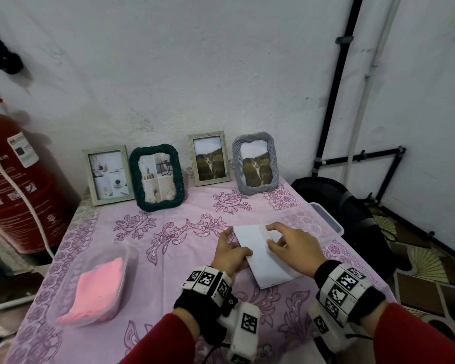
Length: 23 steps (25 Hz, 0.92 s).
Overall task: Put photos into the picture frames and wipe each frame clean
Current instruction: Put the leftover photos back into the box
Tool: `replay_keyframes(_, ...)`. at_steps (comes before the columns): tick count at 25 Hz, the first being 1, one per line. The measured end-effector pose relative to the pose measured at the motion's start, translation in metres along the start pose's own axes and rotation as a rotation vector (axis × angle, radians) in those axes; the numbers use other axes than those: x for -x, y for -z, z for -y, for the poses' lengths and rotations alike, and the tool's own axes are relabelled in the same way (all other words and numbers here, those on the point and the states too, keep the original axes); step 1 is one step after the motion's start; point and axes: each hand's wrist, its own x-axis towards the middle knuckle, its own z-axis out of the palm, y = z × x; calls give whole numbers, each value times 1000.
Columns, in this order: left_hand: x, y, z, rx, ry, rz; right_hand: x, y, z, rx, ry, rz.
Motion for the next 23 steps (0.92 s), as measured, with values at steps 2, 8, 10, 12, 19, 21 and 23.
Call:
replay_keyframes(2,2,-2,3,-66,-69,24,1,0,-1,-20,2,6)
replay_keyframes(8,6,-1,9,1,-95,24,0,0,-3,-46,-15,3)
replay_keyframes(10,4,4,8,-7,-118,3,0,1,-3,-62,-26,0)
replay_keyframes(12,3,10,4,-40,-157,-12,0,2,-2,-94,-40,-6)
replay_keyframes(19,6,47,-17,-104,-267,-77,1,1,4,-233,-56,-21)
replay_keyframes(21,9,55,-26,-101,-305,-94,-2,1,8,-312,-39,-114)
replay_keyframes(23,12,60,-35,-92,-349,-103,-7,3,16,-378,-18,-206)
